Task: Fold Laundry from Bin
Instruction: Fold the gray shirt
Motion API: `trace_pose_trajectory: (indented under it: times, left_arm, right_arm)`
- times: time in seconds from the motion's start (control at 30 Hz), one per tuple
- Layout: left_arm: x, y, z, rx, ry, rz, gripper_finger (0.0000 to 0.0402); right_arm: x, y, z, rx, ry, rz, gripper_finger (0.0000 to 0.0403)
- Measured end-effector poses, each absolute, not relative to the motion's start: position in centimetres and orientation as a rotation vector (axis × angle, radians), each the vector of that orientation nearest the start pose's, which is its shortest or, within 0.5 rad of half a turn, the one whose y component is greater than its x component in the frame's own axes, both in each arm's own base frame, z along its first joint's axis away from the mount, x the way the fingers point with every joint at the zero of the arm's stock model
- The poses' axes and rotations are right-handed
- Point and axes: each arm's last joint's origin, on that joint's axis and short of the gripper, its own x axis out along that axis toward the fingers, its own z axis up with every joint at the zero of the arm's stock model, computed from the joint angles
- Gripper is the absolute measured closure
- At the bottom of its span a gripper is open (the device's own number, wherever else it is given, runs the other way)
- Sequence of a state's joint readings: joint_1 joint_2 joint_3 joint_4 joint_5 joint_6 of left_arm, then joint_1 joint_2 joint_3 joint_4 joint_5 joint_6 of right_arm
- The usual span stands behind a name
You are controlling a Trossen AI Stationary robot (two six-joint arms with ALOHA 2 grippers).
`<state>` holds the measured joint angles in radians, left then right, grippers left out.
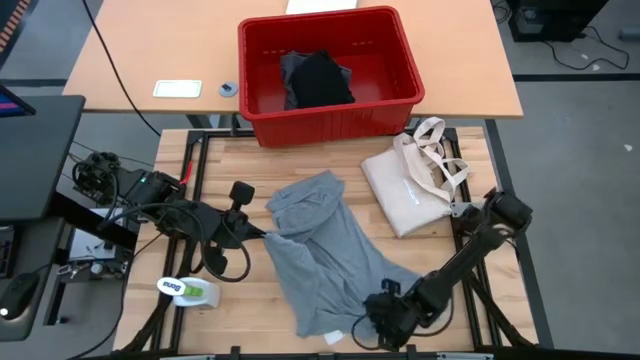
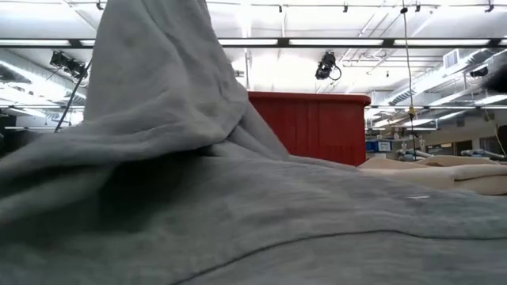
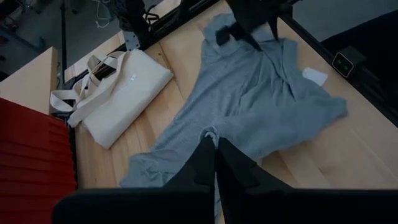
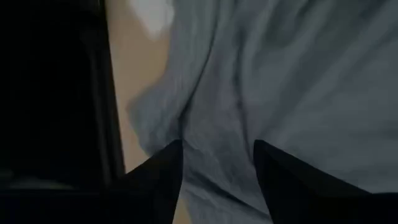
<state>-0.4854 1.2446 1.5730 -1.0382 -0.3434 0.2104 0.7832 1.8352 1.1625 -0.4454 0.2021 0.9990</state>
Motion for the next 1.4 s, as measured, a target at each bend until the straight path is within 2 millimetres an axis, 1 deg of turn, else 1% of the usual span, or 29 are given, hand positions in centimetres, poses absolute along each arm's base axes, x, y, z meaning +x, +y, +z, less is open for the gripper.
trace_pose_trajectory:
  times: [0.07, 0.17, 0.27, 0.33, 0.43, 0.53, 0.63, 0.7, 0.77, 0.83, 0.97, 1.03, 1.1, 1.17, 1.23, 1.33, 1.4]
  left_arm:
    - [19.9, -9.5, 42.7, 0.478, 0.637, -0.235, 0.0392]
    - [20.0, -9.8, 42.8, 0.444, 0.625, -0.317, 0.0392]
    - [21.1, -10.5, 42.3, 0.422, 0.571, -0.35, 0.0392]
    - [22.2, -11.1, 41.4, 0.443, 0.555, -0.374, 0.0392]
    - [24.6, -12.2, 39.7, 0.485, 0.509, -0.391, 0.0392]
    - [27.6, -13.2, 37.8, 0.573, 0.481, -0.401, 0.0392]
    - [30.7, -13.9, 36.1, 0.659, 0.424, -0.395, 0.0392]
    - [32.4, -14.1, 35.6, 0.704, 0.352, -0.379, 0.0392]
    - [33.9, -13.9, 35.2, 0.728, 0.29, -0.387, 0.0392]
    - [35.3, -13.5, 34.6, 0.722, 0.232, -0.436, 0.0392]
    - [38.0, -11.7, 33.6, 0.669, 0.138, -0.476, 0.0392]
    - [39.4, -10.7, 32.7, 0.622, 0.117, -0.487, 0.0392]
    - [40.6, -9.9, 31.5, 0.578, 0.112, -0.522, 0.0392]
    - [41.3, -9.4, 30.5, 0.546, 0.111, -0.587, 0.0392]
    - [41.4, -9.4, 30.1, 0.547, 0.101, -0.633, 0.0392]
    - [41.1, -9.9, 30.5, 0.593, 0.068, -0.652, 0.0392]
    - [40.6, -10.1, 31.4, 0.621, 0.034, -0.655, 0.0392]
  right_arm:
    - [25.4, 24.7, 18.2, 0.314, 1.055, -0.122, 0.0199]
    - [24.9, 24.2, 19.1, 0.236, 0.956, -0.232, 0.0199]
    - [25.3, 23.8, 19.8, 0.212, 0.849, -0.286, 0.0199]
    - [25.7, 23.4, 19.8, 0.195, 0.831, -0.307, 0.0199]
    - [26.2, 22.8, 19.7, 0.209, 0.843, -0.321, 0.0199]
    - [26.3, 22.7, 20.0, 0.262, 0.876, -0.306, 0.0199]
    - [25.9, 22.9, 20.4, 0.277, 0.888, -0.281, 0.0199]
    - [25.3, 23.1, 20.7, 0.28, 0.891, -0.273, 0.0199]
    - [24.6, 23.4, 21.2, 0.293, 0.893, -0.27, 0.0199]
    - [23.7, 23.8, 21.5, 0.304, 0.889, -0.275, 0.0199]
    - [21.9, 24.4, 21.5, 0.27, 0.891, -0.3, 0.0199]
    - [21.2, 24.5, 21.6, 0.222, 0.847, -0.33, 0.0199]
    - [20.8, 24.6, 21.5, 0.168, 0.75, -0.365, 0.0199]
    - [20.6, 24.6, 21.2, 0.117, 0.653, -0.376, 0.0199]
    - [20.7, 24.7, 20.6, 0.079, 0.594, -0.359, 0.0199]
    - [21.6, 24.2, 19.4, 0.038, 0.557, -0.341, 0.0199]
    - [22.4, 23.5, 18.6, 0.029, 0.532, -0.342, 0.0199]
